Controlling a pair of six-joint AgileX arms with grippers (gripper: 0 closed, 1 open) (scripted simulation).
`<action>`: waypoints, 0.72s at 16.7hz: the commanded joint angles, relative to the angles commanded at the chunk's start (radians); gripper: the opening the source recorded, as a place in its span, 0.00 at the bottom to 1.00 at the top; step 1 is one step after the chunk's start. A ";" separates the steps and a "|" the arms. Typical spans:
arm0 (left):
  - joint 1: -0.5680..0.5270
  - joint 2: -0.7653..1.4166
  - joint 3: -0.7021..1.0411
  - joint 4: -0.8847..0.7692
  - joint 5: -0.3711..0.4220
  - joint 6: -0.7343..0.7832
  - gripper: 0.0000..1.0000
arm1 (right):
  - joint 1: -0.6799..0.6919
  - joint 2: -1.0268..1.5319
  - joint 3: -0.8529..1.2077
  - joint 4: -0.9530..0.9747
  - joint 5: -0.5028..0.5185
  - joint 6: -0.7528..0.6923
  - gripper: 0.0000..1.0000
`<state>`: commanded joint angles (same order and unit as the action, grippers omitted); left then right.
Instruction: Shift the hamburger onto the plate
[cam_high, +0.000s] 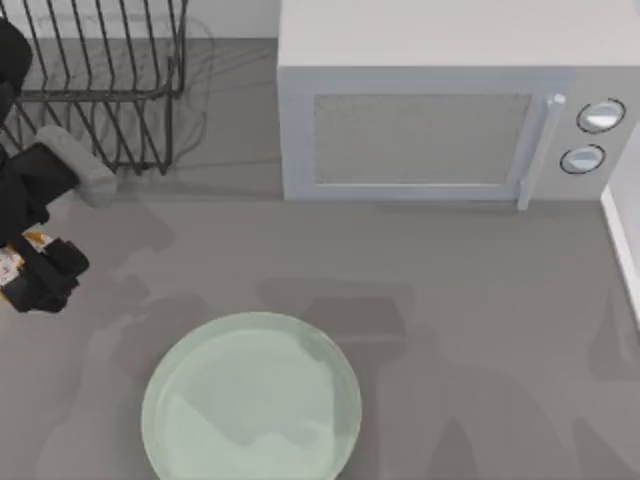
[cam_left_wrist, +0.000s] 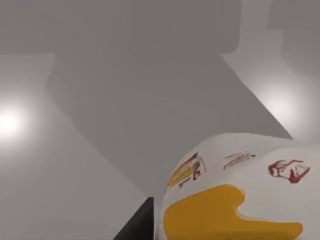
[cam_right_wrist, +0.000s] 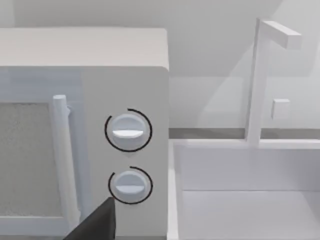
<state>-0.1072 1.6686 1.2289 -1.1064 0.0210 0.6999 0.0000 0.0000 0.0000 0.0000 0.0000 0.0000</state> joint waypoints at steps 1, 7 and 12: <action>0.000 0.000 0.000 0.000 0.000 0.000 0.00 | 0.000 0.000 0.000 0.000 0.000 0.000 1.00; -0.020 0.015 0.008 -0.003 -0.002 -0.056 0.00 | 0.000 0.000 0.000 0.000 0.000 0.000 1.00; -0.106 0.070 0.055 -0.031 -0.008 -0.360 0.00 | 0.000 0.000 0.000 0.000 0.000 0.000 1.00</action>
<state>-0.2131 1.7389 1.2838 -1.1375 0.0134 0.3396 0.0000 0.0000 0.0000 0.0000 0.0000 0.0000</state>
